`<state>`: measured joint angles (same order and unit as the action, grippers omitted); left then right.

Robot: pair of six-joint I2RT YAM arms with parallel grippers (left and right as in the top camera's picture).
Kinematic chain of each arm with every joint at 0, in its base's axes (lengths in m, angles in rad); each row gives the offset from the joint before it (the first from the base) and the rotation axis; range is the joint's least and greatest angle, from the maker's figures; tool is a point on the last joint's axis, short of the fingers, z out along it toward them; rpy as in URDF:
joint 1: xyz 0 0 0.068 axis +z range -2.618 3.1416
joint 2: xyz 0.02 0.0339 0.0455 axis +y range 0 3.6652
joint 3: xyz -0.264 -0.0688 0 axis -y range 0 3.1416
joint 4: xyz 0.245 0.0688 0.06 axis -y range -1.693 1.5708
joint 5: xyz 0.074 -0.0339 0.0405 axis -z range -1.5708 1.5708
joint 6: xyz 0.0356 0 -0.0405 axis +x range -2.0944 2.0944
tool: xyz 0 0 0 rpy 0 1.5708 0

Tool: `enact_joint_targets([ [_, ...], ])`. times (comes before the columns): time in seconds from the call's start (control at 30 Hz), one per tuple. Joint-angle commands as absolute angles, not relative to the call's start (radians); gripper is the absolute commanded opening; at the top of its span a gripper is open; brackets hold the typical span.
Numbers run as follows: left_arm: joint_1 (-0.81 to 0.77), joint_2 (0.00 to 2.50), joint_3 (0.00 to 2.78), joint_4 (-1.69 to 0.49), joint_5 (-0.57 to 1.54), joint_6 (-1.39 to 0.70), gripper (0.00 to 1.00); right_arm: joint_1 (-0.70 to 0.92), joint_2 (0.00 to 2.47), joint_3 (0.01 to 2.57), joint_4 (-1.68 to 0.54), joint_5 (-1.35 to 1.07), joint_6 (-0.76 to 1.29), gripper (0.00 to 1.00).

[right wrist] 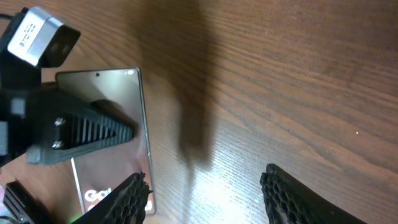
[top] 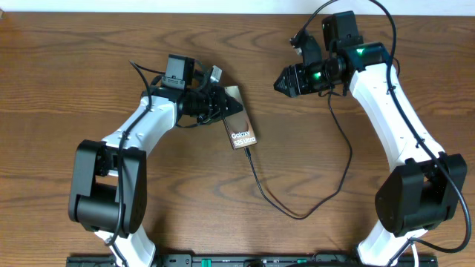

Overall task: Plug charger to phone and switch on socket
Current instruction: 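Lower the phone flat onto the table with the left gripper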

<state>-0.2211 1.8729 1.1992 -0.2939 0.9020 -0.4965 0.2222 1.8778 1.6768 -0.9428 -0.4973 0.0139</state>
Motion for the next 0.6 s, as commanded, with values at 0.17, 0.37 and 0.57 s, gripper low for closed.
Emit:
enact_joint_targets([
  [0.17,-0.268,1.909,1.225,-0.298,0.881,-0.456,0.07,0.228,1.857,1.697,-0.959,-0.471,0.003,0.59],
  [0.37,-0.286,1.972,1.225,-0.272,0.878,-0.438,0.07,0.228,1.857,1.697,-0.971,-0.469,0.003,0.58],
  [0.57,-0.287,2.024,1.225,-0.249,0.877,-0.437,0.07,0.228,1.857,1.697,-0.983,-0.447,0.002,0.58],
])
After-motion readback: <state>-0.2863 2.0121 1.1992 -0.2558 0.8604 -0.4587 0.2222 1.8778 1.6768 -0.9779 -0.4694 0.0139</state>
